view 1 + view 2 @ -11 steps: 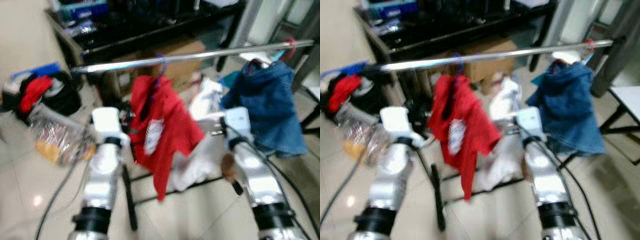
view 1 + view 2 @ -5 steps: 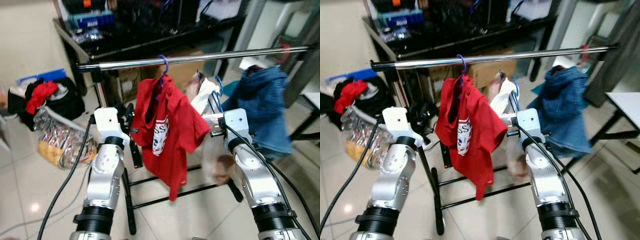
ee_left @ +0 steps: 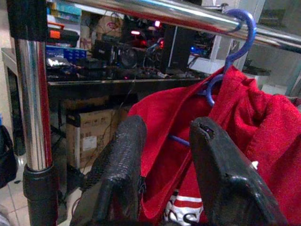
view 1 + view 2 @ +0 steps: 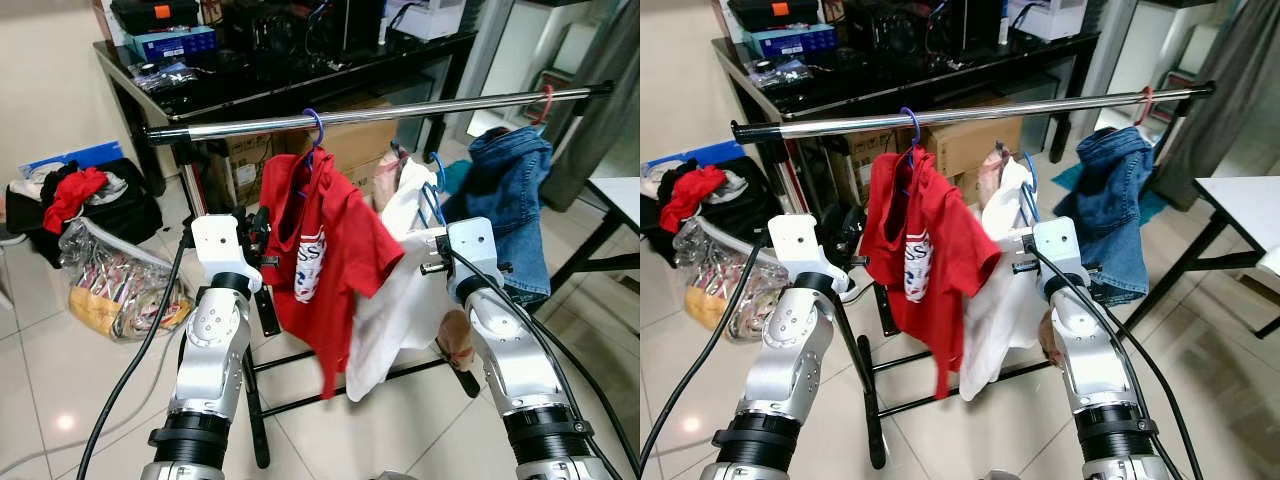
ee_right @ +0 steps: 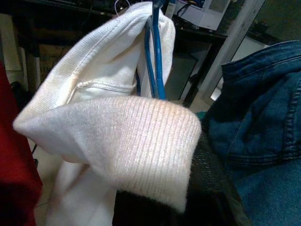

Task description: Hang hanger

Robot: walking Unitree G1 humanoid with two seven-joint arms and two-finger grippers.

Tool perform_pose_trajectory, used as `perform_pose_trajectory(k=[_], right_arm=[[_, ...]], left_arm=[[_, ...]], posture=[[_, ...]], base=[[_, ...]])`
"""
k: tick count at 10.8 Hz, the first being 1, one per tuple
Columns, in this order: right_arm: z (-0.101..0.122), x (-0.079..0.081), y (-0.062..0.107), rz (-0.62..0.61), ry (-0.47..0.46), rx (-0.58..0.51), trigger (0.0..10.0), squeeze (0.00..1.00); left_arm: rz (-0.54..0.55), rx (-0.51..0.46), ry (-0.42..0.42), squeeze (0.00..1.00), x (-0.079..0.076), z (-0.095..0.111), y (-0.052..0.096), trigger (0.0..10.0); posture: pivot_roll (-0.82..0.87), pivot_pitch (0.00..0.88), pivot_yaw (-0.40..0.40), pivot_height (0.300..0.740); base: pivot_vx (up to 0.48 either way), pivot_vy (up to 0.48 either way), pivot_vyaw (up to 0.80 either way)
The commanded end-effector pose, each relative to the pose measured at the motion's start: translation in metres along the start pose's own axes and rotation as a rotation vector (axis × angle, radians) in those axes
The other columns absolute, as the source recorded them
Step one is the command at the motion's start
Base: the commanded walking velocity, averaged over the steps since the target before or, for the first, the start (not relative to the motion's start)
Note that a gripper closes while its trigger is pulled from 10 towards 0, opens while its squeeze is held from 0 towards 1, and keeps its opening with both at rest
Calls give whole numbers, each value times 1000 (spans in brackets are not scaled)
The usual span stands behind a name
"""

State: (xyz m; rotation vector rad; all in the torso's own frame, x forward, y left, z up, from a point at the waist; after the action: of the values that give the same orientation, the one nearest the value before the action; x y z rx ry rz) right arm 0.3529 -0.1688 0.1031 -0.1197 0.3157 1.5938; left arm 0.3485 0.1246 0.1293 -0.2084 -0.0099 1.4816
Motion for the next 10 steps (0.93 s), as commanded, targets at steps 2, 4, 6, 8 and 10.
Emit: perform_pose_trajectory(k=[2, 4, 6, 8, 10], right_arm=[[12, -3, -2, -3, -4, -44, 10000, 0], [12, -3, -2, -2, -4, -44, 10000, 0], [12, -2, -2, 2, -4, -46, 10000, 0], [11, -2, -1, 3, 1, -45, 10000, 0], [11, -4, -1, 1, 4, -45, 10000, 0]], left_arm=[[-13, -23, 3, 0, -4, 6, -4, 10000], [-10, -26, 14, 0, -4, 6, -4, 10000], [-5, -27, 7, 0, -2, 7, -5, 10000], [-3, -24, -4, 0, -3, 6, -4, 10000], [-5, -22, -3, 0, -4, 5, -4, 10000]], posture=[[18, 0, -2, 723], [18, 0, -1, 723], [18, 0, 0, 723], [18, 0, -4, 723], [16, 0, -6, 723]], base=[[0, 0, 0], [0, 0, 0], [0, 0, 0], [0, 0, 0], [0, 0, 0]])
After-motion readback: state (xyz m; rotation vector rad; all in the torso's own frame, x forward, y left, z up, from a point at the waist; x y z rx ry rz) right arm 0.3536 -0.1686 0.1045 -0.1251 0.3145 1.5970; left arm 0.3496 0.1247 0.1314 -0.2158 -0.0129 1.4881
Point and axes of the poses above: a point about 5 cm out from each wrist's last joint towards the gripper, its own y axis pointing back from the gripper into the wrist, its own z axis along the axis of the wrist's last joint, x = y × z, the point moved 4 cm from there along -y, pointing out of the wrist towards the gripper
